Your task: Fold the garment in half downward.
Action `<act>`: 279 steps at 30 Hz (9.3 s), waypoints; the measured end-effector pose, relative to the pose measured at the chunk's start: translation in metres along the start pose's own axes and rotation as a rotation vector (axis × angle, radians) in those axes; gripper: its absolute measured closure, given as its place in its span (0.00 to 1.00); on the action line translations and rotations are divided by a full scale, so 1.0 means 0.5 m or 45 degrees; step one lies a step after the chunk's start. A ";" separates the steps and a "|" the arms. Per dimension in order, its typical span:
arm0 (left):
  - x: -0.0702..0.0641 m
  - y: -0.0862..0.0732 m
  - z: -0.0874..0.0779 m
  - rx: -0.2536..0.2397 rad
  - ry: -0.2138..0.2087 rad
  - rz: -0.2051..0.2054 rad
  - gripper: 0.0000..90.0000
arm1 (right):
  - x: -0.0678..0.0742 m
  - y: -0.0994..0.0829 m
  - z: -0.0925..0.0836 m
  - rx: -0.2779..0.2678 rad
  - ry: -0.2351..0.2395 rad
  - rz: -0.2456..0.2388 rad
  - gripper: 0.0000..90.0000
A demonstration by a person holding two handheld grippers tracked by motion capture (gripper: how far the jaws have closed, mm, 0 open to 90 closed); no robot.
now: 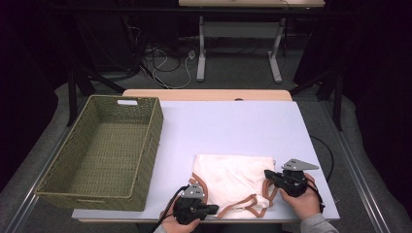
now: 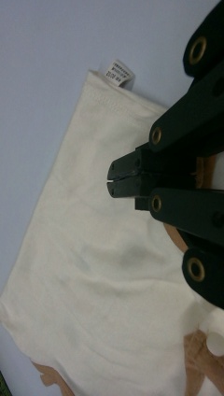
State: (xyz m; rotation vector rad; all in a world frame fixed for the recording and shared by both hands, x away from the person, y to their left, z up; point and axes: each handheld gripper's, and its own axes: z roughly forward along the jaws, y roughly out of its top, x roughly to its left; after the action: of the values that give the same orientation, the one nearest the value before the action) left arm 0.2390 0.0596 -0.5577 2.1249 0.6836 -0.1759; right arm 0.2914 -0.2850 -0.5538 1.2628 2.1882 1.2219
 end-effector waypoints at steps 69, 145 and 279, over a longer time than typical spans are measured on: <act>0.260 0.132 0.013 -0.056 0.391 -0.261 0.85 | -0.094 0.046 0.077 0.118 -0.031 0.043 0.93; 0.386 0.231 -0.010 -0.286 0.612 -0.370 0.76 | -0.133 0.204 0.164 -0.043 -0.196 0.042 0.72; 0.406 0.265 -0.022 -0.200 0.753 -0.409 0.98 | 0.296 0.106 0.260 0.123 0.222 -0.415 0.93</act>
State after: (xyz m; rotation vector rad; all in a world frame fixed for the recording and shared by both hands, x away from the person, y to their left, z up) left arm 0.4785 0.0891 -0.5306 1.9034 1.3368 0.3402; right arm 0.3213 -0.0839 -0.5677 0.8121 2.4817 1.1410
